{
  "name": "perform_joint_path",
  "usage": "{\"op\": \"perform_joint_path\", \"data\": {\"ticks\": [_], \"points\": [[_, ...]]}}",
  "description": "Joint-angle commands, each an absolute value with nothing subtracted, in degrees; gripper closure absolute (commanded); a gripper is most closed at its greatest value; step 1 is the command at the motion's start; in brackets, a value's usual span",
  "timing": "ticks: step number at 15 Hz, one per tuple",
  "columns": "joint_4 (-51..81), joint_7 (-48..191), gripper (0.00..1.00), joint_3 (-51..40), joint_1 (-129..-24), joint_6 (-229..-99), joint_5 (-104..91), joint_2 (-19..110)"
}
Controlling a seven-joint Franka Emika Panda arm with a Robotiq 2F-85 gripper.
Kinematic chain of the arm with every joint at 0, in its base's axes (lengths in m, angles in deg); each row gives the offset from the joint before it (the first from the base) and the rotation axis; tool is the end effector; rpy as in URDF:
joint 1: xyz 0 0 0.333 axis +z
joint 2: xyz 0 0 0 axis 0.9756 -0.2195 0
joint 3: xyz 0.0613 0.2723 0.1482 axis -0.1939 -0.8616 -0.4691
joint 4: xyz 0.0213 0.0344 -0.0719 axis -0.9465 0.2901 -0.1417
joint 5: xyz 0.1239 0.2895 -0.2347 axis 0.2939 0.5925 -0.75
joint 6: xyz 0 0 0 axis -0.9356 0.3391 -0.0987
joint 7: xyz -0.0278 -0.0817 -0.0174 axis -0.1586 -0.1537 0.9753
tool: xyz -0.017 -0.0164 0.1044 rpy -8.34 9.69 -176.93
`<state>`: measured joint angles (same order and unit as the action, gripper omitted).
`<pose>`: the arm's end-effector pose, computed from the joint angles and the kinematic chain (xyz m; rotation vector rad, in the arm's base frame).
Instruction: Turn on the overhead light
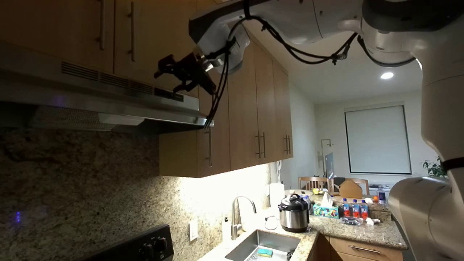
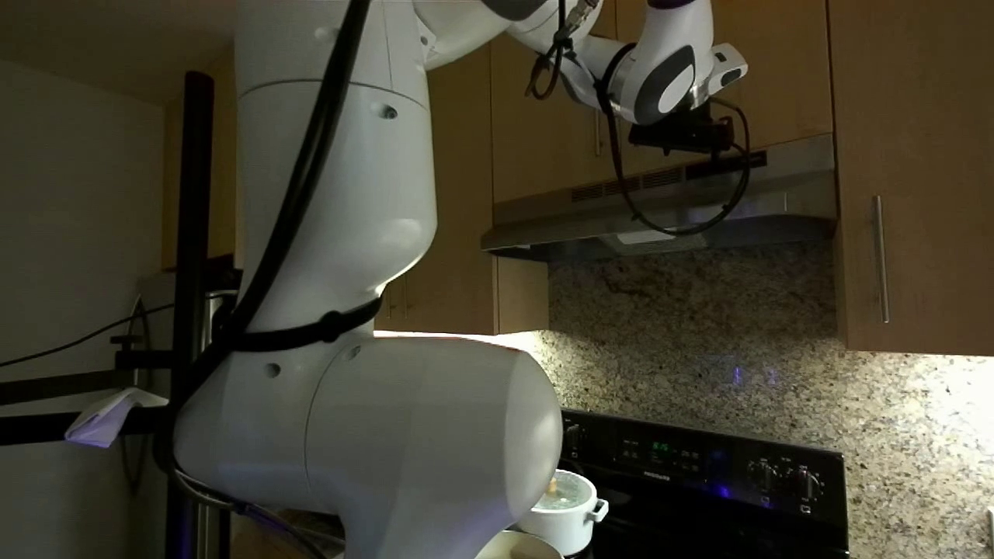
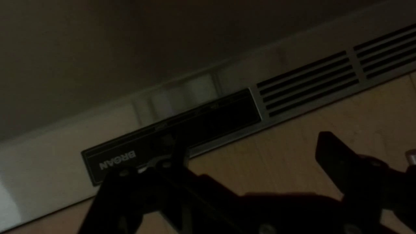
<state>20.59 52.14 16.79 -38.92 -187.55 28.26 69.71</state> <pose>0.5593 0.0766 0.7612 -2.2268 -0.0566 -1.4447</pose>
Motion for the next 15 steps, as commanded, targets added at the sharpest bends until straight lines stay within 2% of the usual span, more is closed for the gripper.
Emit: {"op": "perform_joint_path", "data": {"ticks": [1,15], "points": [[18.3,48.8,0.00,18.3,-38.2,-186.9,32.5,68.0],[14.5,44.3,0.00,19.9,-38.7,-184.2,39.7,63.9]]}}
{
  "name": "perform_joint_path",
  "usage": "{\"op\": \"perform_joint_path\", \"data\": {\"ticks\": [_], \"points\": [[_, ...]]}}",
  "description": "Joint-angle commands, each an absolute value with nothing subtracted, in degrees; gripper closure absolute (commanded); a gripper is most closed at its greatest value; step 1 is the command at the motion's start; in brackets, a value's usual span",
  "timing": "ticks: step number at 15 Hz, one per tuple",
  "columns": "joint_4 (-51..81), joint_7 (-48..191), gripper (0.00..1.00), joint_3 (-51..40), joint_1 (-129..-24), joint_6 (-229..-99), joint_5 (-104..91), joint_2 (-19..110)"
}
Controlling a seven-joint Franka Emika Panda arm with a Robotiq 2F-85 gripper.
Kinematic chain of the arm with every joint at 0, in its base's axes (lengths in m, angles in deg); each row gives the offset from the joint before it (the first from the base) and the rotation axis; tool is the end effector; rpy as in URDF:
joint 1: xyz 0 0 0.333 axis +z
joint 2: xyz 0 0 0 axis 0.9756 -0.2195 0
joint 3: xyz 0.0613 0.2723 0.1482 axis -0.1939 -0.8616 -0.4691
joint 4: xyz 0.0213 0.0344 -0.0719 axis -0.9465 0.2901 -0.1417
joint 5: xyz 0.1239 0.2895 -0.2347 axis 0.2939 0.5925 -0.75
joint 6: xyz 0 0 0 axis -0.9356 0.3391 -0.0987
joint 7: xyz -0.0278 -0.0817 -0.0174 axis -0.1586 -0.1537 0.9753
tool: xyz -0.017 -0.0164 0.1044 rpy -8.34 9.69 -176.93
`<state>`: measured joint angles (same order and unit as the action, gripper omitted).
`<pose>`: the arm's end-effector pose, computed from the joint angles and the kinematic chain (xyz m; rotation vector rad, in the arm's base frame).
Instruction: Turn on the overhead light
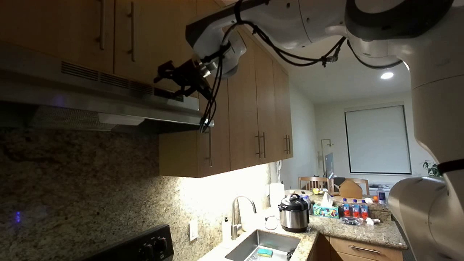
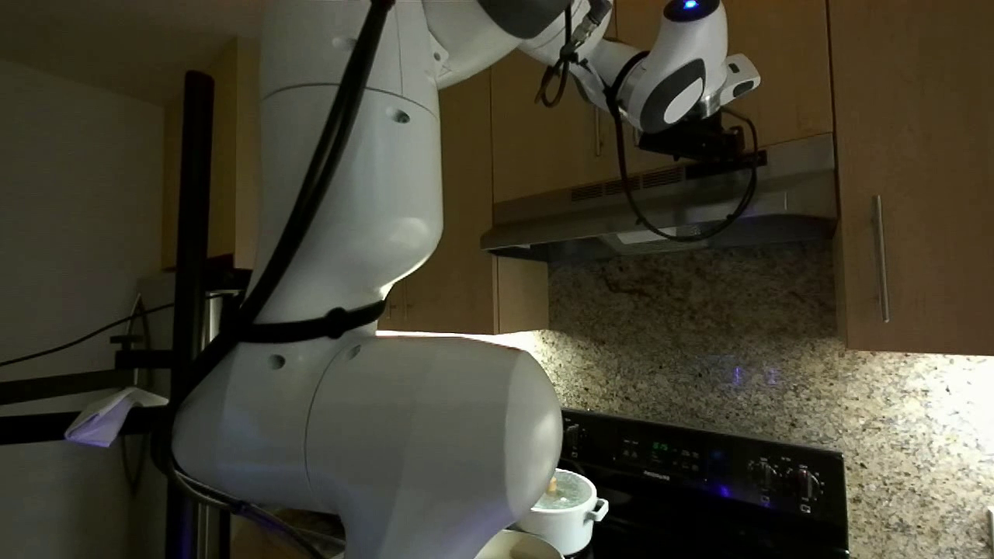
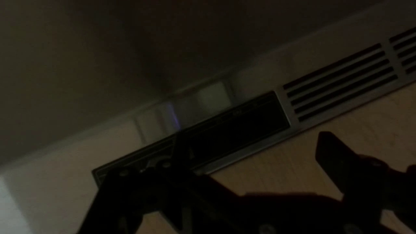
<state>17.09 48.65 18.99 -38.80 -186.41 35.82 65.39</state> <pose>0.5832 0.0696 0.7493 -2.2081 -0.0086 -1.4179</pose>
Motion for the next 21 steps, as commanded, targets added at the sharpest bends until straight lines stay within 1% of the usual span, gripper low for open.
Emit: {"op": "perform_joint_path", "data": {"ticks": [1,11,21], "points": [[14.0,43.7,0.00,20.0,-38.8,-183.8,40.5,63.5],[11.2,41.2,0.00,21.4,-39.1,-180.4,43.2,61.5],[9.2,36.4,0.00,21.0,-38.8,-180.5,48.4,59.3]]}}
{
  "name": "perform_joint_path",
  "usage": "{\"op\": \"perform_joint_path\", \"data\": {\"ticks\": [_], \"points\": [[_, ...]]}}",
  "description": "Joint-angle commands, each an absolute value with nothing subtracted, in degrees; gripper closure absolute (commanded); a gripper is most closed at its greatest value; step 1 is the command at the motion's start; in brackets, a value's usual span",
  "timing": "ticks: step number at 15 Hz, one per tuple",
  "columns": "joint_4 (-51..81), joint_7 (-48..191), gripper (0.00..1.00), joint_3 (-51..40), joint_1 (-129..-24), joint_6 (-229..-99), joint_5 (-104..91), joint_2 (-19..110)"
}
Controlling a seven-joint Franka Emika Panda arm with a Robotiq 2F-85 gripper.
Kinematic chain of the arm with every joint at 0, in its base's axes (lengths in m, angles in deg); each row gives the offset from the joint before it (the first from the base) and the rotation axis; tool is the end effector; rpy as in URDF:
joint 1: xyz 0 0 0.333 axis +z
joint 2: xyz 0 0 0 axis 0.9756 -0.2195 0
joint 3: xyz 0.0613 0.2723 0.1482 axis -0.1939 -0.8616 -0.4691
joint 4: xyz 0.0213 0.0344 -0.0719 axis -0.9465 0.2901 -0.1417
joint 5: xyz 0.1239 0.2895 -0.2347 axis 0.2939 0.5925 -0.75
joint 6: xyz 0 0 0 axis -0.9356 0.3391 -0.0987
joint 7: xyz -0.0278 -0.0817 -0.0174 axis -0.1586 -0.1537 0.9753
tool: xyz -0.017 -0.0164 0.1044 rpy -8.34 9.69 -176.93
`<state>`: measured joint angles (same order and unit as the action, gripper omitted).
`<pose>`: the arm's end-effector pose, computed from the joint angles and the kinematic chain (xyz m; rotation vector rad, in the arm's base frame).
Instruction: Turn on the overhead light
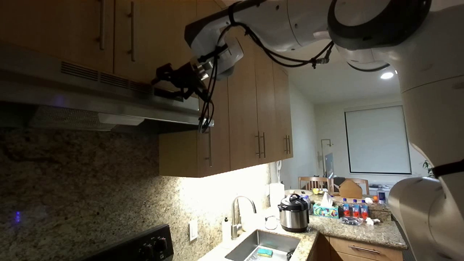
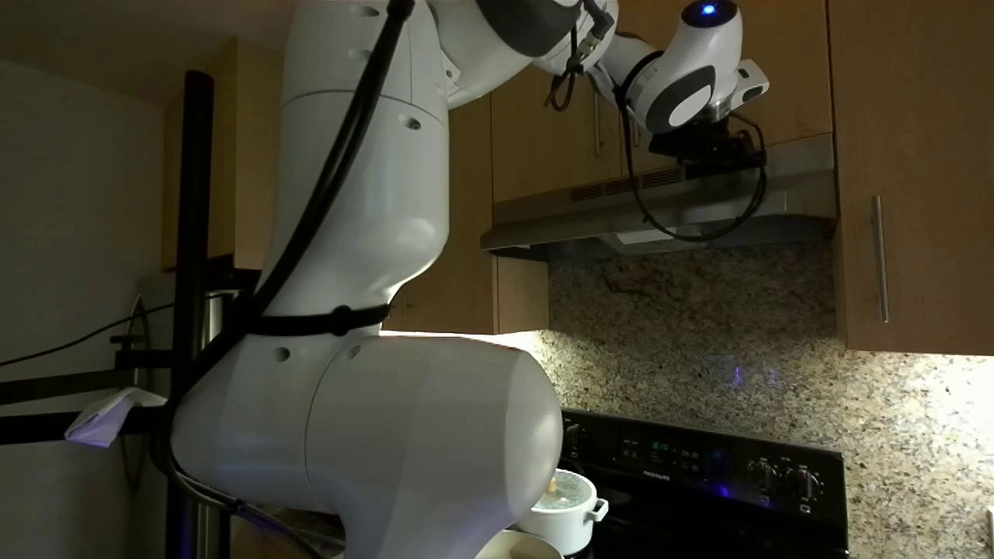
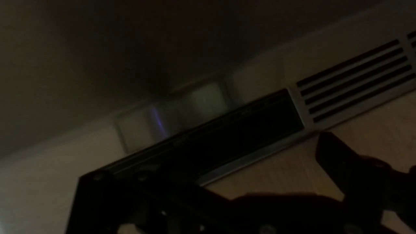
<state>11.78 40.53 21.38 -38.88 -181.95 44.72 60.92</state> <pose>0.6046 0.0660 0.7466 -2.1878 -0.0764 -1.4050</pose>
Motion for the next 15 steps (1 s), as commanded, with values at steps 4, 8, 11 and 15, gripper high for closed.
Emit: {"op": "perform_joint_path", "data": {"ticks": [4,8,11,15], "points": [[8.6,34.0,0.00,20.6,-38.6,-180.6,49.9,59.4],[8.2,33.8,0.00,20.1,-38.7,-180.1,50.5,59.0],[8.2,34.4,0.00,20.1,-38.9,-180.1,50.0,59.1],[9.3,35.0,0.00,20.1,-38.8,-181.6,48.8,60.2]]}}
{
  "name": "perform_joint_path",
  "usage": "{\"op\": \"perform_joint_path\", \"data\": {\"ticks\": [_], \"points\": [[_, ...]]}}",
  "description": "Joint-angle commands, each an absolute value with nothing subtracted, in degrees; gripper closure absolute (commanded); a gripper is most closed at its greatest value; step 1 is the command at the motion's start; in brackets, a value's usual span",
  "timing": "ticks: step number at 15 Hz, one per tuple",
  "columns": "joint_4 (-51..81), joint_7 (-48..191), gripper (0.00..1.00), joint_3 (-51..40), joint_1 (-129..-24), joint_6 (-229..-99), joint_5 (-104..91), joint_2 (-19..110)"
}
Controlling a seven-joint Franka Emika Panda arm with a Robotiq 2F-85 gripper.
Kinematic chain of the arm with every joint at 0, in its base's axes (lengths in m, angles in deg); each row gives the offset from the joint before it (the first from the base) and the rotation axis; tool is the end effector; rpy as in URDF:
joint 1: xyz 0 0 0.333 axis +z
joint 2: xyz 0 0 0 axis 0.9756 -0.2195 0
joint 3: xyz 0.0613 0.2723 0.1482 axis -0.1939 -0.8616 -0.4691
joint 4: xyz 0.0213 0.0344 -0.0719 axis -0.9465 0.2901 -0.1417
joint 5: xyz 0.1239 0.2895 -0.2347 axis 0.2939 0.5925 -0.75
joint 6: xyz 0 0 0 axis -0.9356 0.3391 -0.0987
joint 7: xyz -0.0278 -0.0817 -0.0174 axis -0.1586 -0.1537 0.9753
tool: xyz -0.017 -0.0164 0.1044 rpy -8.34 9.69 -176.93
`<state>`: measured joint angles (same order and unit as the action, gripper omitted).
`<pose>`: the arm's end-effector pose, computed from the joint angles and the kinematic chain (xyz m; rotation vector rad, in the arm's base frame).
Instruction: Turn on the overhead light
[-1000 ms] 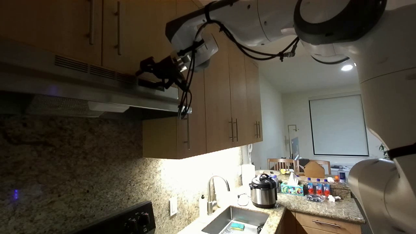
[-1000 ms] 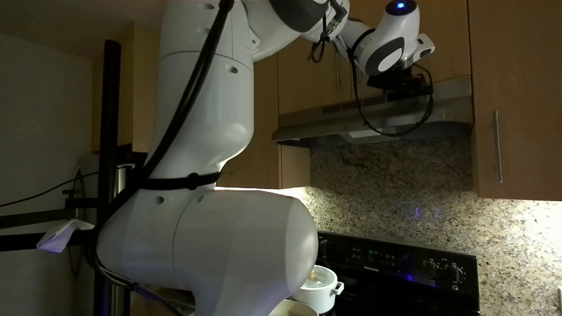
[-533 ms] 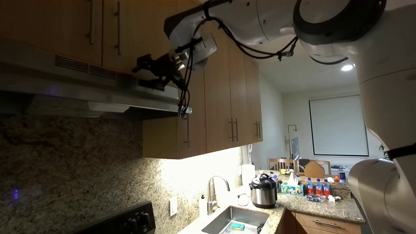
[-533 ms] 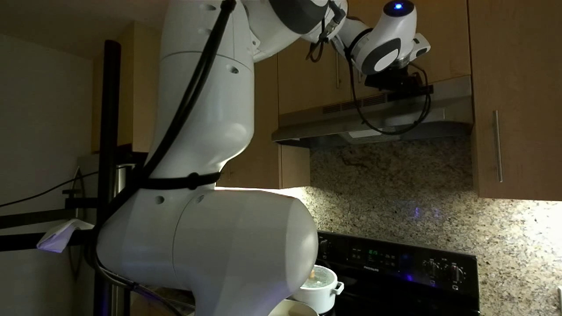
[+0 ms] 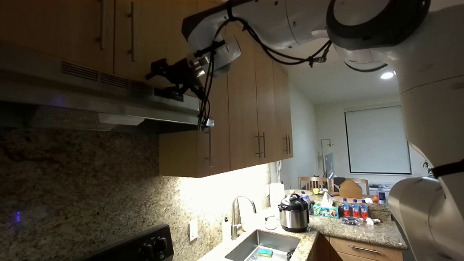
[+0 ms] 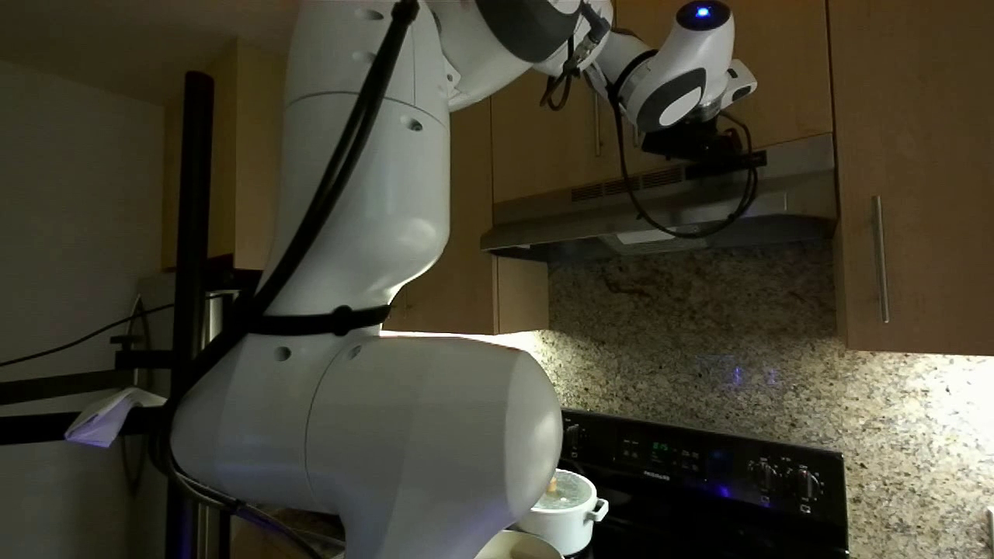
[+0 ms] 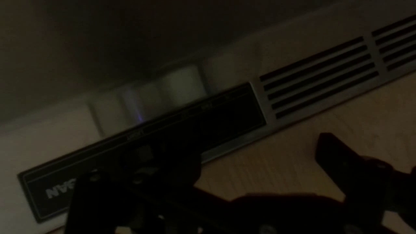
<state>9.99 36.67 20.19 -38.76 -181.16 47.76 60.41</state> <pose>0.6030 0.0821 0.7557 -2.1459 -0.1525 -1.4194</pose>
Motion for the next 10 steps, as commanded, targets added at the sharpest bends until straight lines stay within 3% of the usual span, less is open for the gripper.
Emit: {"op": "perform_joint_path", "data": {"ticks": [1,10], "points": [[9.5,35.0,0.00,20.1,-38.7,-181.8,48.7,60.4],[12.8,37.4,0.00,19.9,-38.3,-186.3,44.2,63.8]]}}
